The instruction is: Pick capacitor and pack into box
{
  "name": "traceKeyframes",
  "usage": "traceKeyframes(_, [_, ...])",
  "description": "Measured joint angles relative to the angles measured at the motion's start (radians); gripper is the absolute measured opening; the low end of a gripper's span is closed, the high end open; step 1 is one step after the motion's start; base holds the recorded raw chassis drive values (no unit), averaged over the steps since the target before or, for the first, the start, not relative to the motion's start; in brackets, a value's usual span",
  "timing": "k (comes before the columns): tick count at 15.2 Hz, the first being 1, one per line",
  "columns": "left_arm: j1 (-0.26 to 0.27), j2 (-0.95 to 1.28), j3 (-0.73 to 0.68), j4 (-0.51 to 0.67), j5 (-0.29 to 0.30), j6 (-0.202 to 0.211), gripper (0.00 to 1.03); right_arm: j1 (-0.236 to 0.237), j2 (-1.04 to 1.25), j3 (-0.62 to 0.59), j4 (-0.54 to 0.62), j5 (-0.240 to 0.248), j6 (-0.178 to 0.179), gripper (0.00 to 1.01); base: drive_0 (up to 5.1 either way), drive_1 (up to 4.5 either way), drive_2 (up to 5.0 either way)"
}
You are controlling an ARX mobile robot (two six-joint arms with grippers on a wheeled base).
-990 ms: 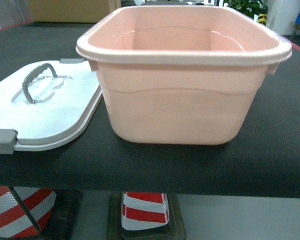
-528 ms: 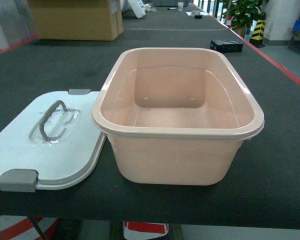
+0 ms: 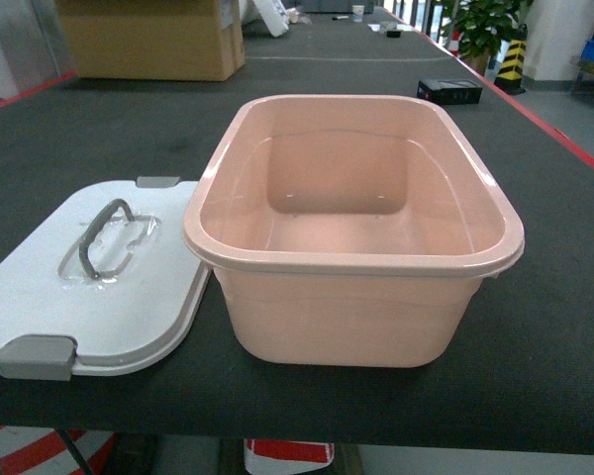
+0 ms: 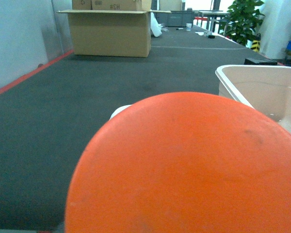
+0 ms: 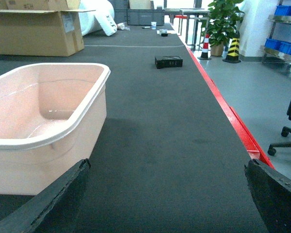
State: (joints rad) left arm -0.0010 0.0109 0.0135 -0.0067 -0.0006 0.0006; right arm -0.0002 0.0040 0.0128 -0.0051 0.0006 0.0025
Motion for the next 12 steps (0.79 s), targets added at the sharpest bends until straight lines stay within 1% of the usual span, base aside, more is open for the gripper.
traceKeyframes(12, [0.000, 0.000, 0.000, 0.000, 0.000, 0.000, 0.43, 0.000, 0.000, 0.000, 0.000, 0.000, 0.000, 0.98, 0.0, 0.00, 0.0])
